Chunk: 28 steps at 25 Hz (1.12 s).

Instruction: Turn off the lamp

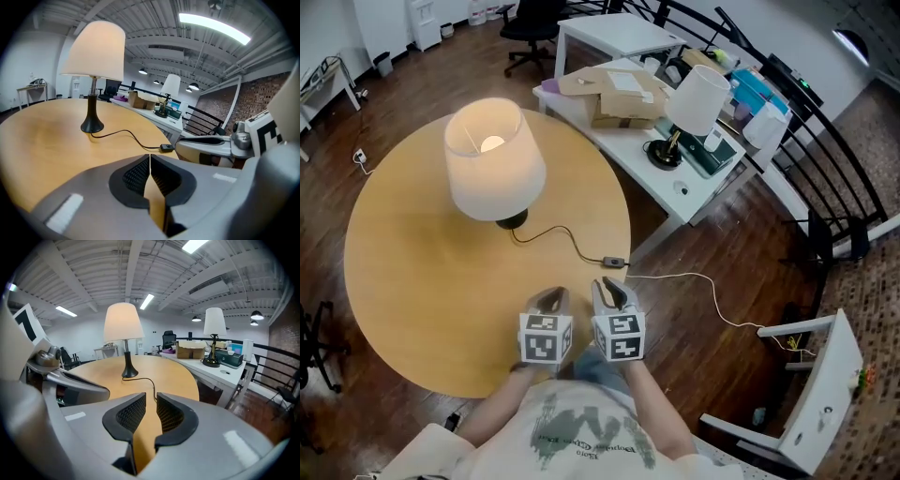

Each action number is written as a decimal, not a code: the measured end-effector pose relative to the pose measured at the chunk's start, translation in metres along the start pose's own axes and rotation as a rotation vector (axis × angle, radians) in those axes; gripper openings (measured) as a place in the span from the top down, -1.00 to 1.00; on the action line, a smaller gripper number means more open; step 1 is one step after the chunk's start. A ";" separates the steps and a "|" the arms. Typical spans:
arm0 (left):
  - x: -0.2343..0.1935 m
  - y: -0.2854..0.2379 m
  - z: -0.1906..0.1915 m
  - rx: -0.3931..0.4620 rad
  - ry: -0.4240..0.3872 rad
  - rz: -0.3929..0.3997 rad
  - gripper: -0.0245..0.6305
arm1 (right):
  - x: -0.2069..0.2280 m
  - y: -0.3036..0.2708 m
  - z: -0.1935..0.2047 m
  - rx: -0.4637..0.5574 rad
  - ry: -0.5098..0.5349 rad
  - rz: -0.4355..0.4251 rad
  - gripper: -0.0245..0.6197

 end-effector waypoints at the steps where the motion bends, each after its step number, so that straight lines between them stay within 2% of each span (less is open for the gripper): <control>1: 0.000 -0.004 0.000 -0.004 0.007 -0.003 0.93 | 0.004 -0.005 0.001 -0.010 0.007 0.005 0.71; 9: -0.001 -0.024 0.000 -0.036 0.005 -0.024 0.93 | 0.036 -0.041 0.008 -0.085 0.049 -0.004 0.62; 17: -0.009 -0.032 0.001 -0.056 0.024 -0.044 0.93 | 0.061 -0.061 0.012 -0.118 0.059 0.036 0.55; 22: -0.013 -0.036 0.002 -0.067 0.033 -0.053 0.93 | 0.067 -0.073 0.018 -0.154 0.059 0.031 0.49; 28: -0.016 -0.037 0.002 -0.074 0.049 -0.053 0.93 | 0.067 -0.083 0.023 -0.186 0.063 0.044 0.54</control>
Point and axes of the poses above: the fingertips, and each gripper's own axes: y backward along the fingers, x to its right, z out of its underside, the point moved 6 cm from there along y, backward along the fingers, and after that the axes turned 7 degrees about -z, right-handed, at the moved point
